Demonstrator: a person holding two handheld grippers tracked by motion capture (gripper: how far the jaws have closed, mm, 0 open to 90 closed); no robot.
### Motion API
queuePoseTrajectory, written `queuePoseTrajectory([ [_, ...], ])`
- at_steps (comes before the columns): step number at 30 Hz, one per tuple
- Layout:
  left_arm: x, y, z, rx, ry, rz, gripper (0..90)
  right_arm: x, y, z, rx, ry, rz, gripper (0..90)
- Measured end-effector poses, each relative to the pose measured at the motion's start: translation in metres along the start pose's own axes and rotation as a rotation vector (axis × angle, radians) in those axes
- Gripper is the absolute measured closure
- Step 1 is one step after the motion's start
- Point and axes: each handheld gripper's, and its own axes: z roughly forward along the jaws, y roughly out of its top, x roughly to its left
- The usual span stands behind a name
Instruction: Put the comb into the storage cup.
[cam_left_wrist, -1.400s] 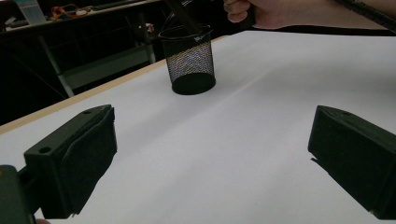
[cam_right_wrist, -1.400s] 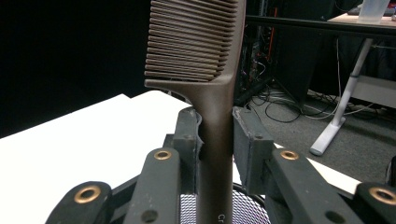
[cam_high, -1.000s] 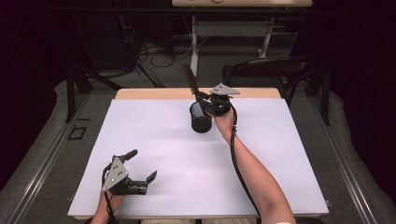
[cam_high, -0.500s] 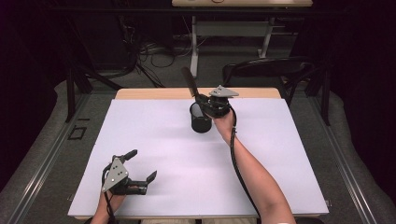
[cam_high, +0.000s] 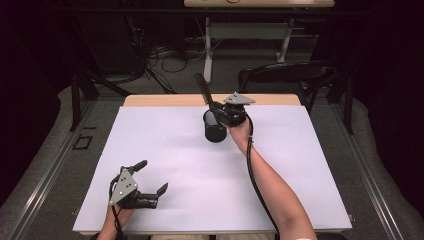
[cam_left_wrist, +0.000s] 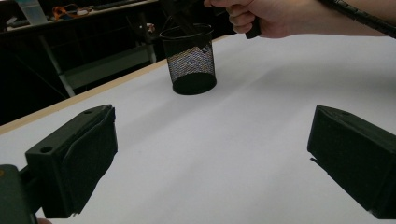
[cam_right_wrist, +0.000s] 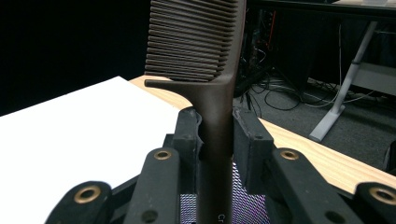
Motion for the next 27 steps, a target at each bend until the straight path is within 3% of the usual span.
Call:
queuePoseTrajectory([
  [27,-0.0003,0.0002,-0.0001,0.001,0.004,0.002,1.8,-0.0001,-0.0076,0.0028,0.037,0.003,0.004,72.7],
])
